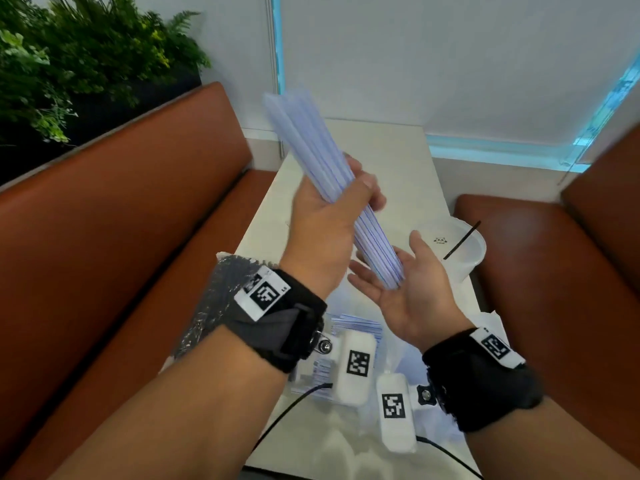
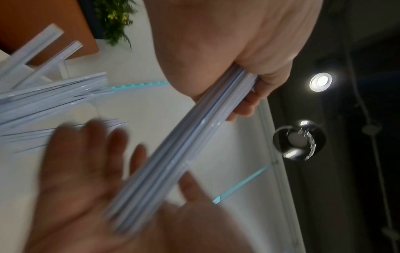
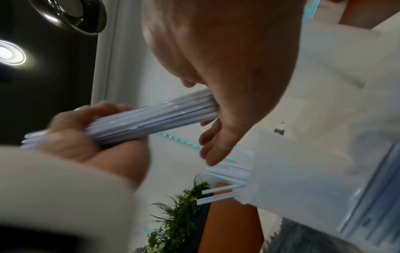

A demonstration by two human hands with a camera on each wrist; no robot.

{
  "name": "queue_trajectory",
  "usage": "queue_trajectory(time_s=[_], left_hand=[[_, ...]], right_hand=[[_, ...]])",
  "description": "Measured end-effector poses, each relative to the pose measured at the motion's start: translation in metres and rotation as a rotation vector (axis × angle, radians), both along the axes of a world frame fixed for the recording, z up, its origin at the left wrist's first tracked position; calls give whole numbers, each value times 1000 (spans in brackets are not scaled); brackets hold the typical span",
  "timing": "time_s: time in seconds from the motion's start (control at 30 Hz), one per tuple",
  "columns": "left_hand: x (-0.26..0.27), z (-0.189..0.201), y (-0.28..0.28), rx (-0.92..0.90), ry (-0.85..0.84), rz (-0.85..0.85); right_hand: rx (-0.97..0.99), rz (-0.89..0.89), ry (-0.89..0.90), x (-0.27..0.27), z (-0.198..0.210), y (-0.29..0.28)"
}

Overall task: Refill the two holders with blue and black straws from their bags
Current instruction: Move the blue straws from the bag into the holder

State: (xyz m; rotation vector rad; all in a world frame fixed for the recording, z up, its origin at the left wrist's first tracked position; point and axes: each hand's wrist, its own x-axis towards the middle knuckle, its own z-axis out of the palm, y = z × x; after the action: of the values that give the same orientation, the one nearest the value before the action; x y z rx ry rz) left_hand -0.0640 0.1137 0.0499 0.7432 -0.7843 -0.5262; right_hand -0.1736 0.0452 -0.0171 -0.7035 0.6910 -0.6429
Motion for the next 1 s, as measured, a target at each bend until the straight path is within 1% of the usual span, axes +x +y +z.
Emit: queue_trajectory(time_s=[0.07, 0.13, 0.2, 0.23, 0.27, 0.3, 0.33, 0.37, 0.4, 0.43, 0.47, 0.5, 0.63, 0.67, 0.73, 0.77, 0.8, 0.87, 0.93, 1.0], left_hand=[[-5, -6, -2, 86, 6, -51], [-3, -7, -2, 77, 68, -51], [0, -7, -3, 82, 108, -43], [0, -8, -3, 99, 104, -48], [0, -9, -3, 114, 100, -54], [2, -10, -4, 121, 102, -53], [5, -12, -4, 126, 111, -50], [8, -13, -4, 137, 117, -44], [10, -14, -3, 154, 110, -43], [10, -16, -2, 178, 89, -46], [10, -17, -1, 201, 68, -55], [10, -17, -1, 214, 59, -63], [29, -4, 3, 141, 106, -47], [33, 1, 4, 127, 78, -42], [38, 8, 6, 138, -34, -16], [41, 11, 5, 150, -67, 28], [47, 14, 4, 150, -59, 91], [65, 18, 0, 92, 30, 219], [80, 14, -6, 83, 45, 333], [81, -2, -12, 202, -37, 417]], right_hand=[[7, 25, -45, 1, 3, 1], [1, -4, -45, -2, 3, -2], [-66, 59, -25, -4, 2, -3], [-134, 108, -1, -4, 1, 0], [-239, 127, 28, -4, -3, 2], [-389, 95, 76, -4, -6, 4], [-585, 44, 133, -5, -10, 5], [-810, 30, 210, -7, -12, 6], [-994, 86, 281, -6, -15, 6], [-1116, 168, 385, -4, -16, 7], [-1158, 225, 469, 0, -16, 10], [-1181, 238, 548, 4, -17, 10], [-1294, 202, 767, 14, -20, 7], [-1313, 207, 795, 16, -22, 6], [-1359, 207, 846, 20, -24, 3], [-1406, 239, 901, 21, -26, 0], [-1447, 299, 980, 21, -29, -5], [-1486, 403, 1130, 22, -34, -14], [-1530, 483, 1186, 25, -42, -19], [-1580, 575, 1198, 30, -49, -21]])
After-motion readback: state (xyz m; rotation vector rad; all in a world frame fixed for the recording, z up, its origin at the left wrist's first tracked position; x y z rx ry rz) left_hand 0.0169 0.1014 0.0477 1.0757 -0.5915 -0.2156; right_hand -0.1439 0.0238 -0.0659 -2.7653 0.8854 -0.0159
